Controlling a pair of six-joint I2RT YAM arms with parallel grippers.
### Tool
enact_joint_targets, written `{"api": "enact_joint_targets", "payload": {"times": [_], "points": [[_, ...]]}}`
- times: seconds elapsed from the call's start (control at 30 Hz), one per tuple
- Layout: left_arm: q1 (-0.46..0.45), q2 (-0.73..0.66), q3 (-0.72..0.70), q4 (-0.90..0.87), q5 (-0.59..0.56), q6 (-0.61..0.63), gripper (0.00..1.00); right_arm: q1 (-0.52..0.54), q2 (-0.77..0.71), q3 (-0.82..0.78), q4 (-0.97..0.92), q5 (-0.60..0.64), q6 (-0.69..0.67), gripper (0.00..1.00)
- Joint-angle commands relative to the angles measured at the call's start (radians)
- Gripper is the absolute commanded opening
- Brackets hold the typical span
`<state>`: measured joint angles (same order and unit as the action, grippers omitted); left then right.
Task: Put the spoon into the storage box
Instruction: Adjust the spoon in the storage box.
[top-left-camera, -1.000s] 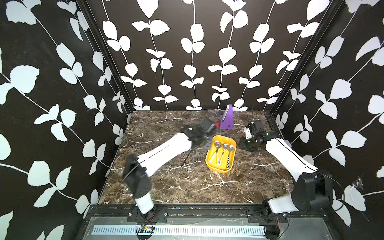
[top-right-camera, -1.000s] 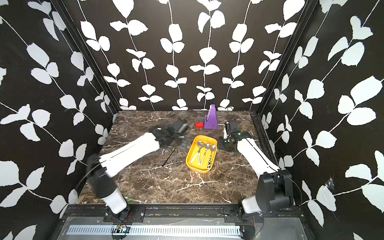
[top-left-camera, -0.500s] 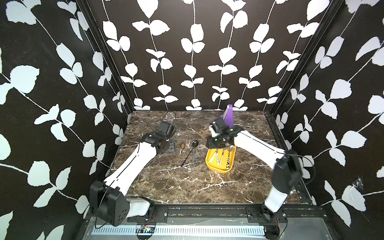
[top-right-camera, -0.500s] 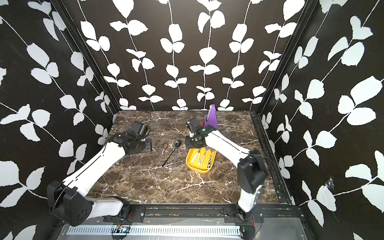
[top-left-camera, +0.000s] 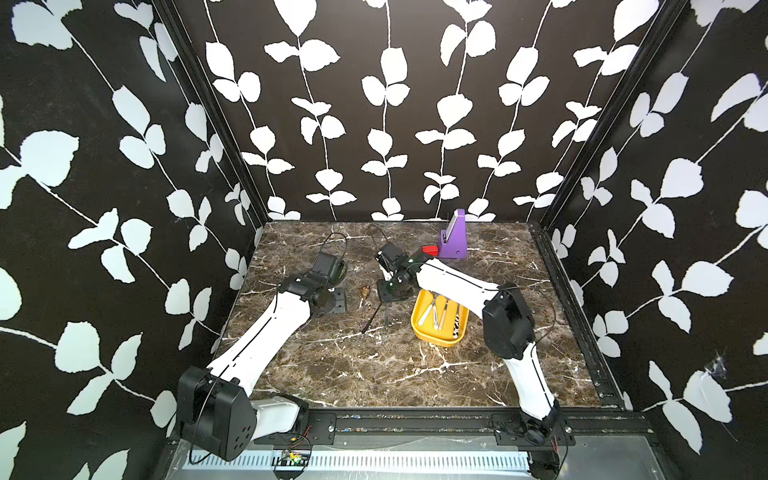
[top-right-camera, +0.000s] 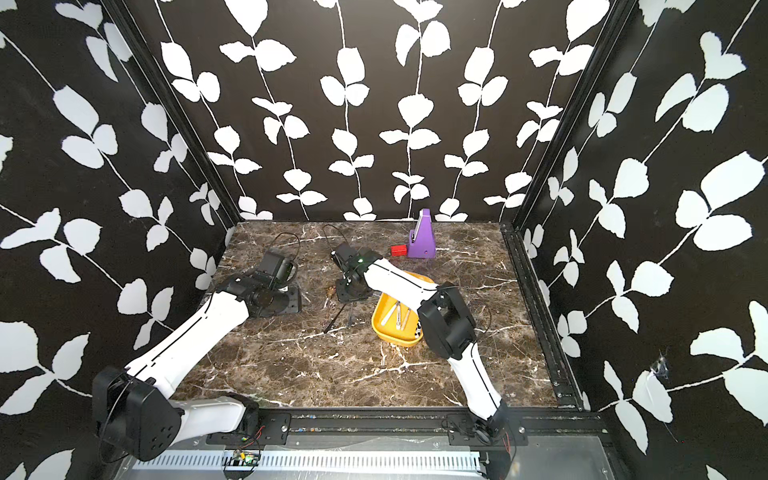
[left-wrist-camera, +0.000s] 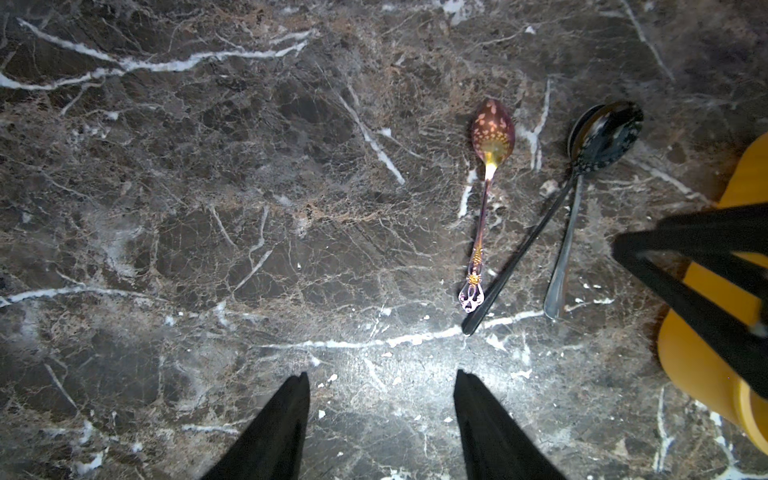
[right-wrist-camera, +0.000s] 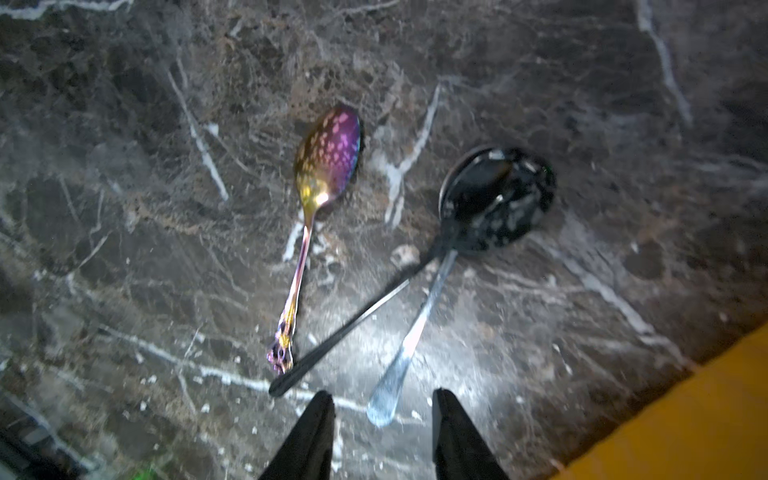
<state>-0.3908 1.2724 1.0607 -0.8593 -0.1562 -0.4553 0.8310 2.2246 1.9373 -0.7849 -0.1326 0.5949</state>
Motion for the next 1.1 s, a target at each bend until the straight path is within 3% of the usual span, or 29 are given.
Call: {"api": "enact_joint_targets", "payload": {"times": [0.0,0.27,0.5,0.67,0.87,1.07], "points": [[0.010,-0.038,-0.019,0.011,0.004,0.003,0.61,0.022,0.055,0.100,-0.065,0.004,0.009,0.42],[0.015,-0.062,-0.047,0.012,0.007,0.003,0.61,0.040,0.156,0.213,-0.125,0.009,0.004,0.41],[0.015,-0.087,-0.071,0.069,0.107,0.026,0.59,0.040,0.083,0.209,-0.169,0.102,-0.042,0.41],[0.013,-0.094,-0.082,0.124,0.220,0.040,0.57,0.003,-0.079,0.114,-0.201,0.209,-0.066,0.41],[0.003,-0.056,-0.071,0.163,0.275,0.046,0.56,-0.129,-0.309,-0.149,-0.185,0.218,-0.030,0.40],[-0.008,-0.012,-0.048,0.175,0.281,0.047,0.55,-0.197,-0.346,-0.298,-0.179,0.231,-0.018,0.40]]}}
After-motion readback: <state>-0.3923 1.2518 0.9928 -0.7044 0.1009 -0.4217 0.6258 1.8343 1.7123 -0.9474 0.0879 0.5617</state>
